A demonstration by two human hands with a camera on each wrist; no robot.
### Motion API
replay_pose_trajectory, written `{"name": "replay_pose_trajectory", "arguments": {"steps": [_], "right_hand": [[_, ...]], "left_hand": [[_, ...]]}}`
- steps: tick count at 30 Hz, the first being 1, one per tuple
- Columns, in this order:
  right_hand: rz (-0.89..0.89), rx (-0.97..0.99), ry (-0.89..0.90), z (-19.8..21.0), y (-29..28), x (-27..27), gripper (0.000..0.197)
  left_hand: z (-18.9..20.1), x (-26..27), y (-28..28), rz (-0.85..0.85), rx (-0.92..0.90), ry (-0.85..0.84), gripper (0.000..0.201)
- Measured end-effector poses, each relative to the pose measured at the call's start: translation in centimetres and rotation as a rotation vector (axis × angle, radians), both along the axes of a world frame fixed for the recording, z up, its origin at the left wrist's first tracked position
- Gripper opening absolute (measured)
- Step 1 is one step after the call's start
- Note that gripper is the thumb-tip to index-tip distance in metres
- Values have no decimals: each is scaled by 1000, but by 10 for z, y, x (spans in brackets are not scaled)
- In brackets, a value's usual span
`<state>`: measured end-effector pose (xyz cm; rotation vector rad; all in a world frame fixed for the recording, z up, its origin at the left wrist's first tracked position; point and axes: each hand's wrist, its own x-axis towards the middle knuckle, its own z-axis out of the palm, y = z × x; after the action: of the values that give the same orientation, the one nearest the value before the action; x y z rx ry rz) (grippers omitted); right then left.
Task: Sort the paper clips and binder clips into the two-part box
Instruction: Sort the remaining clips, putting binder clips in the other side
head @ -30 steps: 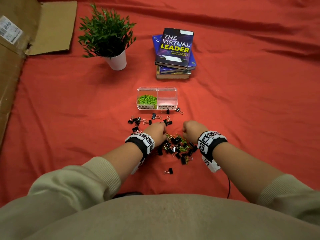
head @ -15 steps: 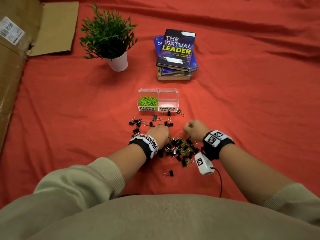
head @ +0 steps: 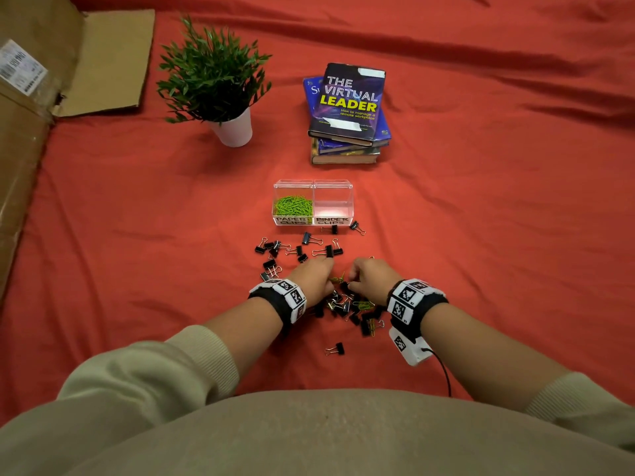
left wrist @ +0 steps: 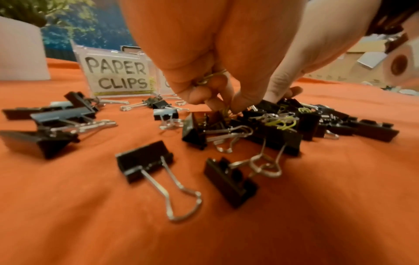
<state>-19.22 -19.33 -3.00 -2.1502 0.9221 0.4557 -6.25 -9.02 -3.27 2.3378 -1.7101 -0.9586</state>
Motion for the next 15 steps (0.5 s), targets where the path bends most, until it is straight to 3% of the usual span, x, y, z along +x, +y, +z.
{"name": "replay_pose_trajectory", "arguments": {"steps": [6,11,15], "right_hand": [[-112,-119,-27,4,-13,3,5],[-251,-97,-40,11,-23,-1,6],[-149,-167,102,19,-13,-3,17]], "left_hand": [[0,6,5,271,-77,244,15],[4,18,6,392,-125,369,36],[7,27,6,555,-153,433,19]]}}
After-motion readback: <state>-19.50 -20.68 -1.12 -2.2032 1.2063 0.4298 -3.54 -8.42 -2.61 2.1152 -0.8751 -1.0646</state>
